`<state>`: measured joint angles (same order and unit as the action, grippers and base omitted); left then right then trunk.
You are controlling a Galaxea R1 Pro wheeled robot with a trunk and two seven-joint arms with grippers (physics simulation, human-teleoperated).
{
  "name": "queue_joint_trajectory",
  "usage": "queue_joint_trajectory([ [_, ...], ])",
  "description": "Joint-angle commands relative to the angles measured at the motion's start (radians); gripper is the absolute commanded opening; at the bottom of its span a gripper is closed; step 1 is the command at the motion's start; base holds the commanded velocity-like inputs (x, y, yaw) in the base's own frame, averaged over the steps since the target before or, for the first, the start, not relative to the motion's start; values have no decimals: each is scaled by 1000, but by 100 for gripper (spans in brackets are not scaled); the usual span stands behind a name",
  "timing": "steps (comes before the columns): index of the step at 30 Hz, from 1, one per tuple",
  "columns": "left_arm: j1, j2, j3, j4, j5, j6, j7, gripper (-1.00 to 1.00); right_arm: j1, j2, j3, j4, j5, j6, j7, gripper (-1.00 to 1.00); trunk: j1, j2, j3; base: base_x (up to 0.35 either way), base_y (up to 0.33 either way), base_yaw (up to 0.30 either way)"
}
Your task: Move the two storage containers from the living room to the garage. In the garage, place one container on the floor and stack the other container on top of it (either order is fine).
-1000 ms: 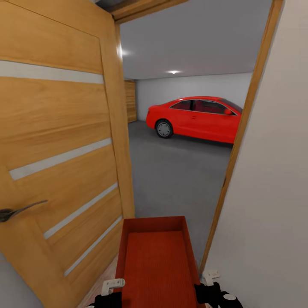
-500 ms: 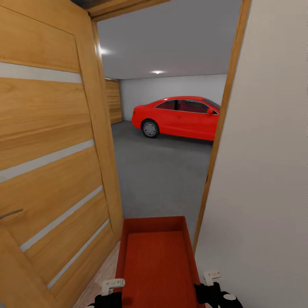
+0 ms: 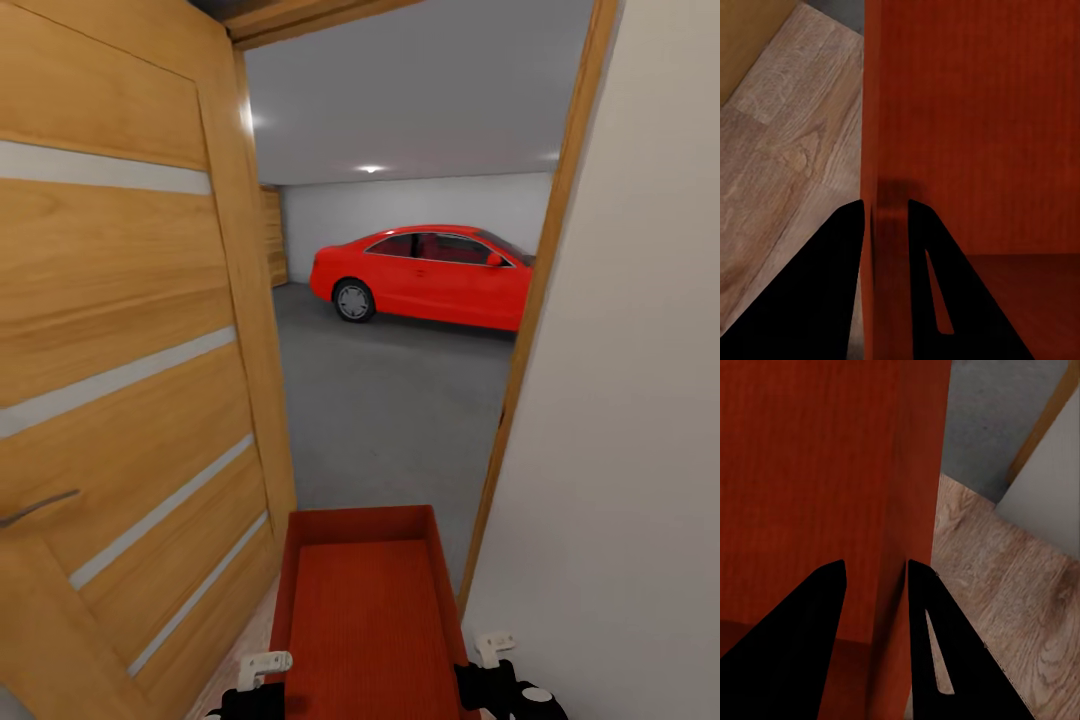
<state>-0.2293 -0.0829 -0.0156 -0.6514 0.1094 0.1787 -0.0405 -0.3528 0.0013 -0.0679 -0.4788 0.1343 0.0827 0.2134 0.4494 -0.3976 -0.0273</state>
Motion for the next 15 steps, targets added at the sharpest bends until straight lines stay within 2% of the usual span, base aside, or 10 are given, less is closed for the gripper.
queue_joint_trajectory([
  [1, -1, 26, 89, -4, -2, -47, 50, -100, 0, 0, -1, 0, 7, 6, 55, -100, 1, -2, -2, 0, 259, 0],
  [8, -1, 26, 89, -4, -2, -48, 50, -100, 0, 0, -1, 0, 7, 6, 55, -100, 1, -2, -2, 55, 260, 0],
  [15, -1, 26, 89, -4, -2, -48, 50, -100, 0, 0, -1, 0, 7, 6, 55, -100, 1, -2, -2, 197, 216, 0],
])
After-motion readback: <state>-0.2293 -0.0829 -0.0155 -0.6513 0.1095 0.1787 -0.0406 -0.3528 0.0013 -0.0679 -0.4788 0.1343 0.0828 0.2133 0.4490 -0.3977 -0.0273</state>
